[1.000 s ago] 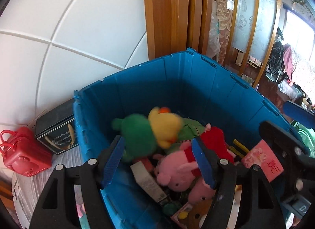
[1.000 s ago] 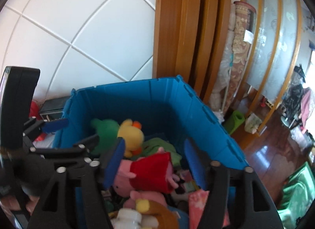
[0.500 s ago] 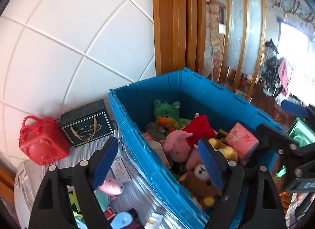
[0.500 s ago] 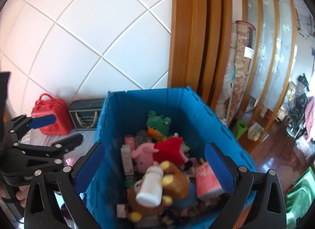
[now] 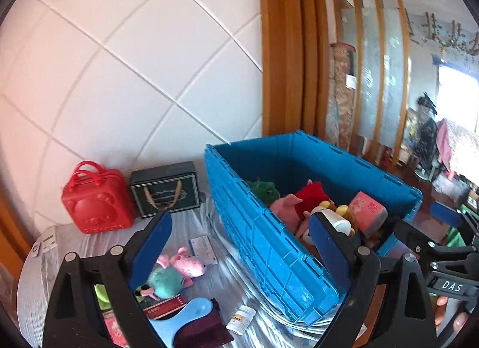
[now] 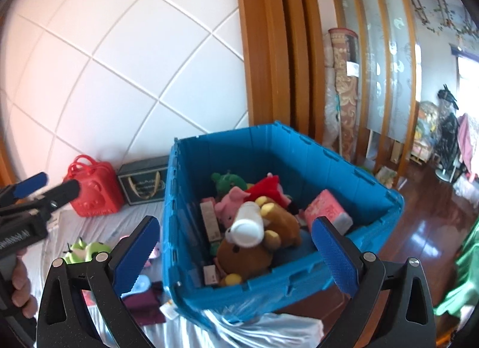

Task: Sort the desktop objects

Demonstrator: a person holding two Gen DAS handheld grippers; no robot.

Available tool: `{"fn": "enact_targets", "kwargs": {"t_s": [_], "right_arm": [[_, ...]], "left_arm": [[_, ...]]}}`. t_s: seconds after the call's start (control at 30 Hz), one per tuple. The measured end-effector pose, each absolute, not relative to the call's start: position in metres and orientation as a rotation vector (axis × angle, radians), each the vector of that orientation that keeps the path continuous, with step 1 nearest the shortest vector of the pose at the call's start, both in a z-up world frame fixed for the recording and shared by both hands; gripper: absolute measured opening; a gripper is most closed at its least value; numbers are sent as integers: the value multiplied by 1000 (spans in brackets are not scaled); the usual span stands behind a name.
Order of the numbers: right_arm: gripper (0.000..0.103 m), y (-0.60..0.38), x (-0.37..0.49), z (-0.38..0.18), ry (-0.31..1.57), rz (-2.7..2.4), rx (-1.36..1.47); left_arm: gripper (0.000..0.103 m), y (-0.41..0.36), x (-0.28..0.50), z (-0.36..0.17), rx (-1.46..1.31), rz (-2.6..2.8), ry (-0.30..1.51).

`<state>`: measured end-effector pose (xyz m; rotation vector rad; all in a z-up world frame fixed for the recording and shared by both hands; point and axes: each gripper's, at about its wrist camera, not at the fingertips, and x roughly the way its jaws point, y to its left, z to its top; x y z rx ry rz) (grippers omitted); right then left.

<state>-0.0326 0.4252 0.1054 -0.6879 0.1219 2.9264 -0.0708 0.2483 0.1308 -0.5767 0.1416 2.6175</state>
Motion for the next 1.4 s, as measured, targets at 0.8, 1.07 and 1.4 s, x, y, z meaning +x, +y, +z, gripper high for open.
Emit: {"fn": "enact_targets", "kwargs": {"t_s": [0.8, 1.07, 1.4], "right_arm": [[103, 466, 53, 47, -72, 2983, -700], [103, 472, 56, 43, -72, 2990, -707], [103, 477, 60, 45, -43, 2987, -690]], "left_arm": [[101, 279, 45, 48, -690, 2822, -71], [101, 293, 53, 46, -719, 2848, 36], [101, 294, 55, 44, -744, 2841, 60]]}}
